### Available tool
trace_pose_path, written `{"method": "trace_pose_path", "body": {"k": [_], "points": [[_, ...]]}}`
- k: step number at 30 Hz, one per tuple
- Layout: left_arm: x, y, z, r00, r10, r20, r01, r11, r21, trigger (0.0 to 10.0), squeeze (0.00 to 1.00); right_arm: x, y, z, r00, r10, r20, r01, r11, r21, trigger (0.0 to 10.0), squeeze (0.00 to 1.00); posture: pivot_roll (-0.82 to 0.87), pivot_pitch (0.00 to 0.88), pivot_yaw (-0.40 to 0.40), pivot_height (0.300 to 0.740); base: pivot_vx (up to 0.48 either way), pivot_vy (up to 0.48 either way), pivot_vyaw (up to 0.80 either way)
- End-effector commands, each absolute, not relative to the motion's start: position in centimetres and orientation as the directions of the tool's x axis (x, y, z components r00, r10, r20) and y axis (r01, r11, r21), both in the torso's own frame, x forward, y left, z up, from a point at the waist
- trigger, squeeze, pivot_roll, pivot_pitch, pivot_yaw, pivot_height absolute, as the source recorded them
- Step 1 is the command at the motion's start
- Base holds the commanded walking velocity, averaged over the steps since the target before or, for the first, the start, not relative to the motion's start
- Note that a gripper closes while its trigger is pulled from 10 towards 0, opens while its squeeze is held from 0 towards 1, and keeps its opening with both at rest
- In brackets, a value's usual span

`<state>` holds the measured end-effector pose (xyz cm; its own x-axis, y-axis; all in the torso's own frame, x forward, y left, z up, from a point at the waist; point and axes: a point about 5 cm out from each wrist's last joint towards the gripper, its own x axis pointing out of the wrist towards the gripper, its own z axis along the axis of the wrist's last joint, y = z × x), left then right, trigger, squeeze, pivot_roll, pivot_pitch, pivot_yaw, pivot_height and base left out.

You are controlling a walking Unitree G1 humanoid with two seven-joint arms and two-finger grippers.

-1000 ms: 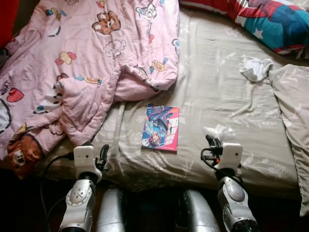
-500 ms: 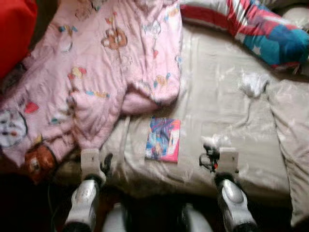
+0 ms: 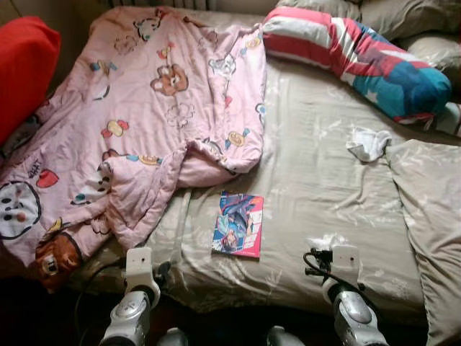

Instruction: Clean up the room

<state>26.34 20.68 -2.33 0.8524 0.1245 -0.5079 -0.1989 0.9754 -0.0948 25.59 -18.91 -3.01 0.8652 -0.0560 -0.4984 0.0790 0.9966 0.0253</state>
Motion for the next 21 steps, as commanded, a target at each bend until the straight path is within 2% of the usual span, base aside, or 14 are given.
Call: {"method": "trace_pose_path", "body": {"k": [1,7,12,21], "points": [[25.1,21.2,-3.4,0.809,0.151,-0.568,-0.242,0.966,-0.087,10.0,0.0,24.3,-19.0,-4.1,0.83,-0.055,-0.556,0.078,0.997,0.019,10.0,0.0,-0.01,0.178,-0.035,0.74,0.0,0.0,0.0],[23.5,22.1,-4.5,0.764,0.169,-0.622,-0.203,0.979,0.016,10.0,0.0,23.2,-18.8,-5.1,0.792,-0.037,-0.609,0.055,0.998,0.012,10.0,0.0,-0.02,0.173,-0.038,0.74,0.0,0.0,0.0],[20.5,22.6,-6.4,0.677,0.164,-0.718,-0.18,0.982,0.055,10.0,0.0,21.4,-19.3,-6.3,0.739,-0.073,-0.67,0.076,0.997,-0.025,10.0,0.0,-0.02,0.166,-0.038,0.74,0.0,0.0,0.0],[19.5,22.0,-7.0,0.666,0.133,-0.734,-0.138,0.989,0.055,10.0,0.0,20.5,-18.9,-6.9,0.716,-0.045,-0.696,0.05,0.999,-0.014,10.0,0.0,-0.02,0.155,-0.038,0.74,0.0,0.0,0.0]]}}
